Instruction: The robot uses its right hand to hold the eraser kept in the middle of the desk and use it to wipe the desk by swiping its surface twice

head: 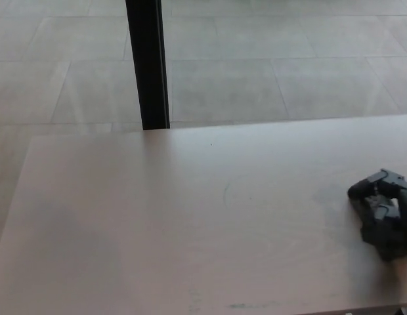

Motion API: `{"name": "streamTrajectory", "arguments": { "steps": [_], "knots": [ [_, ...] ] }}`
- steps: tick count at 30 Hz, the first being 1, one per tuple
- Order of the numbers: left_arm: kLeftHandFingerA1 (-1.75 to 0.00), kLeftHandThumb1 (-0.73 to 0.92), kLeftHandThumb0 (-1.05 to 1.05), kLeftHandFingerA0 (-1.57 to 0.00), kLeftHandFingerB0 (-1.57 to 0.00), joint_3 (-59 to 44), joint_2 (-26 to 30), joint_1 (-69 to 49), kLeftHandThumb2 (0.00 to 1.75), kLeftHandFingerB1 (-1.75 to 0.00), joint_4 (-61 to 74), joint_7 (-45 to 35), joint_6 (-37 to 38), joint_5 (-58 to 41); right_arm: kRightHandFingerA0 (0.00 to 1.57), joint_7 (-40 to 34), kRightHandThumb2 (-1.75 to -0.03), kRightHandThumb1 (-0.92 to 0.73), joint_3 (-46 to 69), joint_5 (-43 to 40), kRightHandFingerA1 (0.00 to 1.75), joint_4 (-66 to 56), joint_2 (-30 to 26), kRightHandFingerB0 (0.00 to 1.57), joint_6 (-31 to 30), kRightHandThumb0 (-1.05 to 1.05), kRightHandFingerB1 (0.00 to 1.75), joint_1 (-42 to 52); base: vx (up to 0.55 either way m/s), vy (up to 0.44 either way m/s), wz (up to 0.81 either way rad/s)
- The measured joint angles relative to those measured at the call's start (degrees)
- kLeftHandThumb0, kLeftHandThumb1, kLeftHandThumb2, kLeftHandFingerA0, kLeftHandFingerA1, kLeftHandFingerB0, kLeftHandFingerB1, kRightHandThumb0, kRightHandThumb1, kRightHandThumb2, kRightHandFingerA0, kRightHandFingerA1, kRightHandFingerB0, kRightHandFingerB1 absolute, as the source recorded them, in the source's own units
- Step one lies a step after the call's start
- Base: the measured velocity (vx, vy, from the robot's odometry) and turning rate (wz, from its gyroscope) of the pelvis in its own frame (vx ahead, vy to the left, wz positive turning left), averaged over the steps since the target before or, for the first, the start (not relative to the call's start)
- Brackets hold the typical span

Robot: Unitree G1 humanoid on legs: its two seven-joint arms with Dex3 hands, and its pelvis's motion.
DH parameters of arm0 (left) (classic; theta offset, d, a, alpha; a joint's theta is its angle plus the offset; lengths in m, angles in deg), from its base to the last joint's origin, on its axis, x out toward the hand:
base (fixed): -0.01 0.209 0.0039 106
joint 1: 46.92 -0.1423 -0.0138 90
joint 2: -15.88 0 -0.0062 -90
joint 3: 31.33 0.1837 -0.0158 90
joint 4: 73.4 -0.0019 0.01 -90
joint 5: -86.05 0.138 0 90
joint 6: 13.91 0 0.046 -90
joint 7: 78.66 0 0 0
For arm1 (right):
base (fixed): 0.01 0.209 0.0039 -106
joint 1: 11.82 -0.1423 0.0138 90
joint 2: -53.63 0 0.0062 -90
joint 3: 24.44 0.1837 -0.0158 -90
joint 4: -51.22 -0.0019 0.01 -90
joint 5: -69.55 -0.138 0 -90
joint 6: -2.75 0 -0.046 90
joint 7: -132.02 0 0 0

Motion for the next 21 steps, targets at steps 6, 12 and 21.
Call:
{"name": "streamTrajectory", "arguments": {
  "steps": [6, 12, 21],
  "knots": [
    [-0.87, 0.91, -0.71, -0.31, -0.33, 0.0, 0.0, 0.4, 0.66, -0.68, -0.4, 0.1, 0.0, 0.0, 1.00, 0.2, -1.18, -0.51, 3.2, -1.3, 1.75, 1.7, -2.4, 0.82, -0.8, -0.22, 1.53, 0.3, 0.00, 0.000, 0.00],
    [-0.89, 0.89, -0.71, -0.35, -0.36, 0.2, 0.2, 0.5, 0.66, -0.69, -0.7, 0.3, 0.0, 0.1, 1.02, 0.1, -1.11, -0.57, 5.6, -1.9, 1.75, 3.3, -4.5, 0.80, -0.6, -0.25, 1.47, 1.2, 0.00, 0.000, 0.00],
    [-0.84, 0.90, -0.72, -0.29, -0.34, 0.3, 0.4, 0.6, 0.67, -0.67, -0.4, 0.6, 0.0, 0.2, 0.99, 0.1, -1.10, -0.57, 9.0, -3.4, 1.75, 7.4, -8.2, 0.75, 0.1, -0.29, 1.50, 1.4, 0.00, 0.000, 0.00]
  ]
}}
